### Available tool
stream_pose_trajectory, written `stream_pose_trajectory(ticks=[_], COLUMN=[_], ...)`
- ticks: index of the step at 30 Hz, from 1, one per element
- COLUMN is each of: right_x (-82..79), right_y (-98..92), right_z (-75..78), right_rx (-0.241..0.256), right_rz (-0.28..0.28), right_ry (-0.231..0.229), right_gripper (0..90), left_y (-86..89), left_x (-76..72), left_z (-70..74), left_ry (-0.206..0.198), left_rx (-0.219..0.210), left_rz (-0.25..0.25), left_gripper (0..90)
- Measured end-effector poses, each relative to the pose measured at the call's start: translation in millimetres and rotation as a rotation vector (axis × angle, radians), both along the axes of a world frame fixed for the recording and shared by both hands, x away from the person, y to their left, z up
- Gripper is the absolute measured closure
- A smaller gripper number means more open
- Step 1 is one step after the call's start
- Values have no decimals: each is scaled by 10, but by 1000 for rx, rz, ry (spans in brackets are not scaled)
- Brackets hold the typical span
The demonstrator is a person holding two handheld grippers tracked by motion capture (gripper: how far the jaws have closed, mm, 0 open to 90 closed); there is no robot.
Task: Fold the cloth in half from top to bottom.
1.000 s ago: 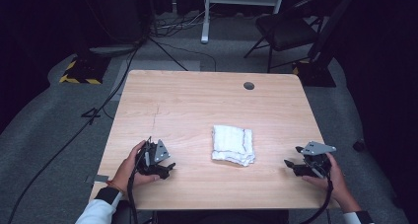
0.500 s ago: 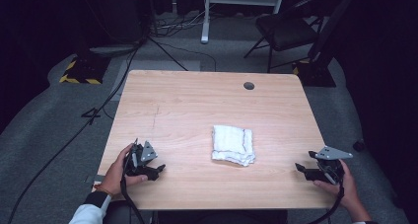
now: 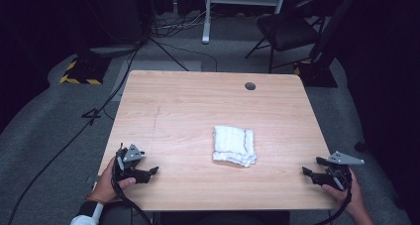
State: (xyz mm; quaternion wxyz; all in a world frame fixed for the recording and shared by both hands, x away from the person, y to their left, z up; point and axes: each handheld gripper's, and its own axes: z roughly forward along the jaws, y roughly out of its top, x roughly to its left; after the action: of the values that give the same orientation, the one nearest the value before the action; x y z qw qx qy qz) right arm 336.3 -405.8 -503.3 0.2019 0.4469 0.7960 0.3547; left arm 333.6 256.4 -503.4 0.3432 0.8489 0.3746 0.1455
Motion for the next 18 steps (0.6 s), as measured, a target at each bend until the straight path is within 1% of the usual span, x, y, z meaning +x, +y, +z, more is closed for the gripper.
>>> stream_pose_trajectory(ticks=[18], right_x=[3], right_y=[2], right_z=[0], right_rx=[1], right_rz=[-6], right_ry=[3], right_gripper=[227], left_y=[-2], left_x=[-2], left_z=[-1], left_ry=[-1], left_rx=[0], left_rz=[1], left_gripper=[186])
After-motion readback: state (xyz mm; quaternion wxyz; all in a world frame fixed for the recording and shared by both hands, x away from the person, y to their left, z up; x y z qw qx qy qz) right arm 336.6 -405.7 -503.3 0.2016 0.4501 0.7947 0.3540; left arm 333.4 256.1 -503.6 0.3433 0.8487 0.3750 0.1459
